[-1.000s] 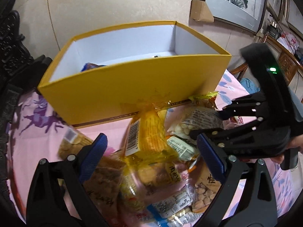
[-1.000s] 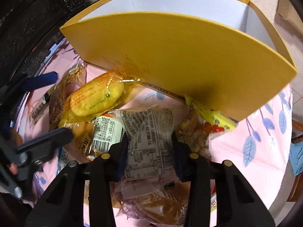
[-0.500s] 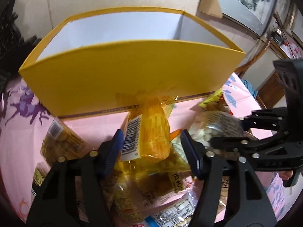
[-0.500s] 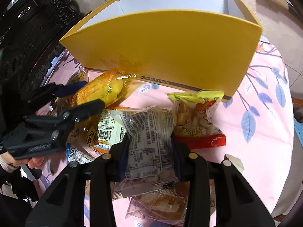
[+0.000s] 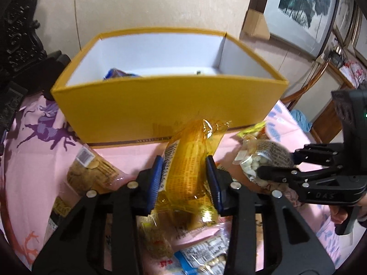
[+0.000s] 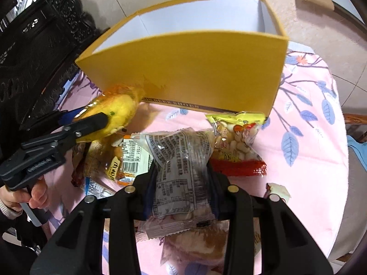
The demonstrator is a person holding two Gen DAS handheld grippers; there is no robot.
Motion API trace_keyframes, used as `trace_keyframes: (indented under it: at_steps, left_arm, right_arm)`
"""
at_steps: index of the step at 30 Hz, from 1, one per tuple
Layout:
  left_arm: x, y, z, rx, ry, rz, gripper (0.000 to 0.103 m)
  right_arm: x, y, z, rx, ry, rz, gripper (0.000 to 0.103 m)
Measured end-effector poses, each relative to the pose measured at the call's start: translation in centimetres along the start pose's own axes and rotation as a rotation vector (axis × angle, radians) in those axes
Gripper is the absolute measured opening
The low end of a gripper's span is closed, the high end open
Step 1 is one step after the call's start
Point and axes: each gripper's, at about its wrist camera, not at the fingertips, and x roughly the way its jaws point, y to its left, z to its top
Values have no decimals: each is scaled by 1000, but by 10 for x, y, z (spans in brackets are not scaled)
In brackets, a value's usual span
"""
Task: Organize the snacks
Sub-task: 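Grasp the yellow corn-shaped packet with the left tool while the right tool lifts the bread bag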
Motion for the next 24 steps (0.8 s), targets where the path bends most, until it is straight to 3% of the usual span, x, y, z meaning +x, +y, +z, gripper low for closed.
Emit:
trace_keyframes:
  at_steps: [9,15,24]
  left_arm:
    - [-56,-1,11,-10,-100,7,38]
    - [-82,0,45,6,-189,21,38]
    - [-86,7,103,-18,-265,63,39]
  right_arm:
    - [-42,4,-4,24,-80,26,39]
    - [-68,11,3,37,-140,40,39]
    - [-119,21,64,22,-347,64,39]
